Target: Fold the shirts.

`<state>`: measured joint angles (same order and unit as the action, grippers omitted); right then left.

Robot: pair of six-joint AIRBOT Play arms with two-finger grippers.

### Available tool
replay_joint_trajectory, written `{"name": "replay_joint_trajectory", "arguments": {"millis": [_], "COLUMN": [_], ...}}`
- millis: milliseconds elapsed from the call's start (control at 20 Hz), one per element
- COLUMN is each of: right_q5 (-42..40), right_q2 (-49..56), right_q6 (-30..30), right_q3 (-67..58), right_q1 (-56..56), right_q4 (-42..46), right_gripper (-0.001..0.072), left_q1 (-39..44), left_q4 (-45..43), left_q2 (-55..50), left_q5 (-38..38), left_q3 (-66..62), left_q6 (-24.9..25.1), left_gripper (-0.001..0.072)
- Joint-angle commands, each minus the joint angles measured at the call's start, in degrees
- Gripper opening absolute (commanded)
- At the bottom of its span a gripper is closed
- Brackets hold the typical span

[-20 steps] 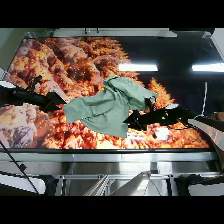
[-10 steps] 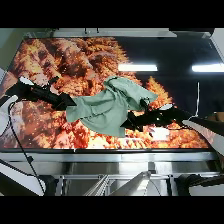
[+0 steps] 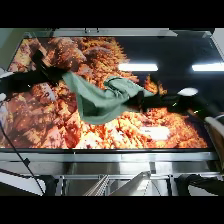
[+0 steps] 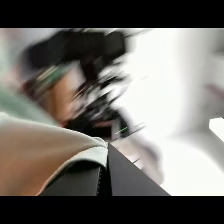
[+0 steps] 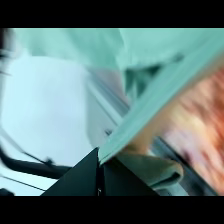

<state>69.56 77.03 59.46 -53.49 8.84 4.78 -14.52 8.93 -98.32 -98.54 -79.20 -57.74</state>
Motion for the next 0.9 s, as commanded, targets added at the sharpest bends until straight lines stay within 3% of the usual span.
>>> {"name": "replay_joint_trajectory", "arguments": {"millis": [0,200,300,400,500,650,850], "right_q5": [5.07,1.73,-2.49,-6.08,-9.51,-7.98,-7.67], "right_q2": [-12.20,-20.83,-22.12,-21.59,-19.26,-9.22,7.17], "right_q6": [0.87,5.64,8.22,13.75,17.81,18.95,17.44], "right_q3": [-15.34,-37.99,-46.95,-52.96,-54.23,-54.21,-54.21], "right_q1": [-9.03,-16.39,-18.16,-18.12,-18.03,-15.17,-10.47], "right_q4": [-5.49,-4.35,2.29,13.16,20.79,22.29,22.32], "right_gripper": [0.0023,0.0023,0.0023,0.0023,0.0023,0.0023,0.0023], "left_q1": [-2.82,-9.11,-15.10,-23.02,-28.11,-25.44,-7.87], "left_q4": [41.33,42.86,36.85,17.11,-2.05,-14.45,-39.80], "left_q2": [11.32,29.22,34.95,39.17,41.18,37.42,24.09], "left_q5": [-5.90,0.94,7.39,22.88,32.17,28.85,27.08], "left_q3": [-2.03,-12.70,-20.17,-26.27,-29.27,-29.49,-29.49], "left_q6": [0.68,1.53,7.39,1.20,-6.03,-9.01,-8.83], "left_gripper": [0.0015,0.0016,0.0012,0.0013,0.0017,0.0020,0.0013]}}
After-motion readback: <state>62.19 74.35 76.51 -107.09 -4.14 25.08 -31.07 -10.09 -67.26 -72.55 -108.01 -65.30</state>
